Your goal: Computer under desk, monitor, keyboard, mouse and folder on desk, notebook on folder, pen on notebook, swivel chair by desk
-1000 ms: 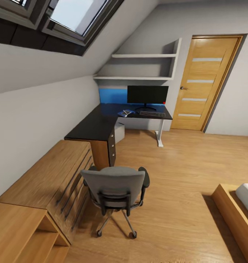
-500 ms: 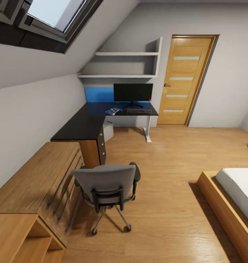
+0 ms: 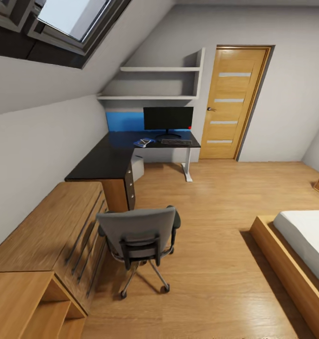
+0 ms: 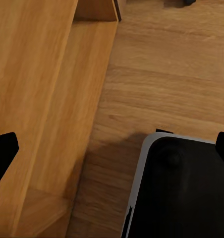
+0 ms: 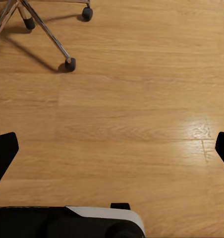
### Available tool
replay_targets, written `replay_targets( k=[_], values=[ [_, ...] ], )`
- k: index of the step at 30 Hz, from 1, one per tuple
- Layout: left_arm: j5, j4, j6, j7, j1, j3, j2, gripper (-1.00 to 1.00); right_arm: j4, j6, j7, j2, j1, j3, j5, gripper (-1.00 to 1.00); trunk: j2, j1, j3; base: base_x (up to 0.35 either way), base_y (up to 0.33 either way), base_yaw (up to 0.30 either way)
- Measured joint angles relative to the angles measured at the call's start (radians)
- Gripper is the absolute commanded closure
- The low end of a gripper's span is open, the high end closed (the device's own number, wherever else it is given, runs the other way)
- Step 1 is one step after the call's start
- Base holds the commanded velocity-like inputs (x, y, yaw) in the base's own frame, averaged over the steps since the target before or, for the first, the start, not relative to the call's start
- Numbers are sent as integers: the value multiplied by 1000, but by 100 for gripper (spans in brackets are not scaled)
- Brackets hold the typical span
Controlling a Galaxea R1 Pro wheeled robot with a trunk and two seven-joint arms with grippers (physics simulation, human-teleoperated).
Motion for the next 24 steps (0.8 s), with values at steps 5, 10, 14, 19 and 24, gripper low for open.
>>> replay_targets(
  k=[5, 10, 14, 19, 24],
  values=[
    [0, 0, 0, 0, 0, 0, 0, -100, 0, 0, 0, 0, 0, 0, 0, -100, 0, 0, 0, -55, 72, 0],
    [0, 0, 1, 0, 0, 0, 0, -100, 1, 0, 0, 0, 0, 0, 0, -100, 0, 0, 0, -7, 170, 0],
    [0, 0, 1, -1, 0, 0, 0, -100, 0, 1, 0, 0, 0, 0, 0, -100, 0, 0, 0, -1, 140, 0],
    [0, 0, 2, 0, 0, 0, 0, -100, 0, 1, 1, -1, 0, 0, 0, -100, 0, 0, 0, 0, 19, 0],
    [0, 0, 0, 0, 0, 0, 0, -100, 1, 2, 2, -1, 0, 0, 0, -100, 0, 0, 0, 0, 43, 0]
  ],
)
